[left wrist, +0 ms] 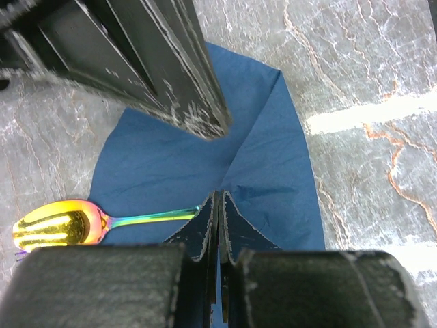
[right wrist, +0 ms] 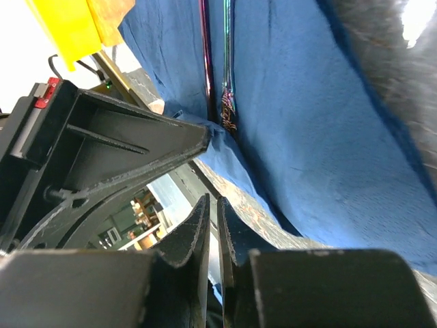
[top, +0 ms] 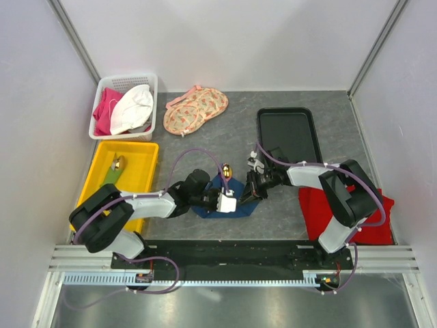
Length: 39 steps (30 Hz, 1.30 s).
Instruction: Place the utensils on the paper napkin and roll it up
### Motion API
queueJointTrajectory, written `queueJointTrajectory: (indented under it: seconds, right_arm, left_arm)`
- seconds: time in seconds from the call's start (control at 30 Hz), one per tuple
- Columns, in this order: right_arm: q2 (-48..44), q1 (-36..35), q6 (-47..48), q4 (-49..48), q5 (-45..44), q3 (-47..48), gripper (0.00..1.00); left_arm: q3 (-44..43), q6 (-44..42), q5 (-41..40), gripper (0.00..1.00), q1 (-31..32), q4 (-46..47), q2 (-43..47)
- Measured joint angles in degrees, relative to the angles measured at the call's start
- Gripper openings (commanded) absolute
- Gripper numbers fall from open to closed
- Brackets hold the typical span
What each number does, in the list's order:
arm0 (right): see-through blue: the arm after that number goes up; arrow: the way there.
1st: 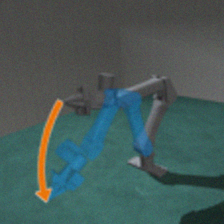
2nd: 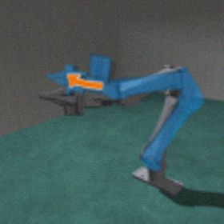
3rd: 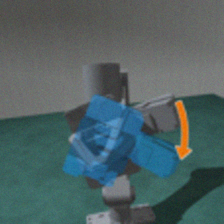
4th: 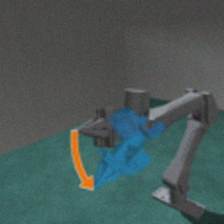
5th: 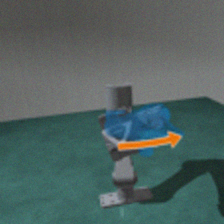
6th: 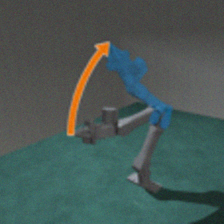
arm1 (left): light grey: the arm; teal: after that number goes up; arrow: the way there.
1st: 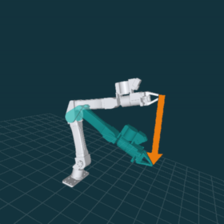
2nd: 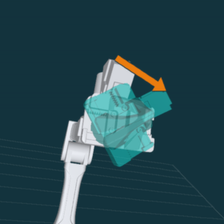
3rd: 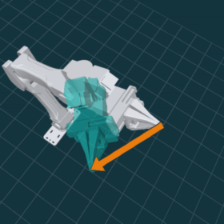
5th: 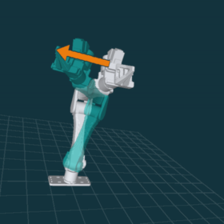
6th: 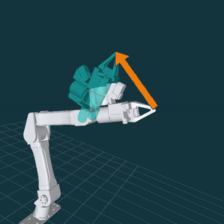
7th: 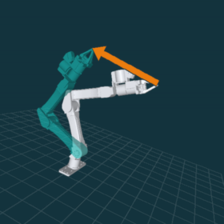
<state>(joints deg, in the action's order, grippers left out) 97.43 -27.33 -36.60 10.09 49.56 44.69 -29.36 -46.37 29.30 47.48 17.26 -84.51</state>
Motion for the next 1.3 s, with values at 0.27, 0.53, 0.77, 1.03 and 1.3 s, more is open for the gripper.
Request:
queueJointTrajectory:
  seconds: [0.27, 0.53, 0.77, 1.03, 1.3]
  right_arm:
    - [3.19, -3.48, -1.40, -1.16, -0.37, 0.09, 0.14]
    - [8.72, -4.33, -2.14, -1.51, -1.03, 1.49, 0.13]
    - [9.16, -4.33, -2.64, -1.51, -1.46, 2.08, 0.12]
    - [9.27, -4.33, -2.67, -1.16, -1.86, 2.51, 0.12]
    - [9.27, -4.33, -2.45, -0.04, -2.38, 3.13, 0.11]
  left_arm:
    - [-0.15, -0.02, 0.42, 0.02, 0.00, 1.36, -0.31]
    - [-0.15, -0.02, 0.24, 0.13, -0.07, 1.81, -0.57]
    - [-4.48, 2.97, -1.68, 0.28, -0.76, -6.32, 3.91]
    - [-4.44, 4.48, -1.60, 0.13, 4.52, -15.19, 17.55]
    - [-4.33, 4.57, -4.33, 0.11, 7.87, -19.32, 6.16]
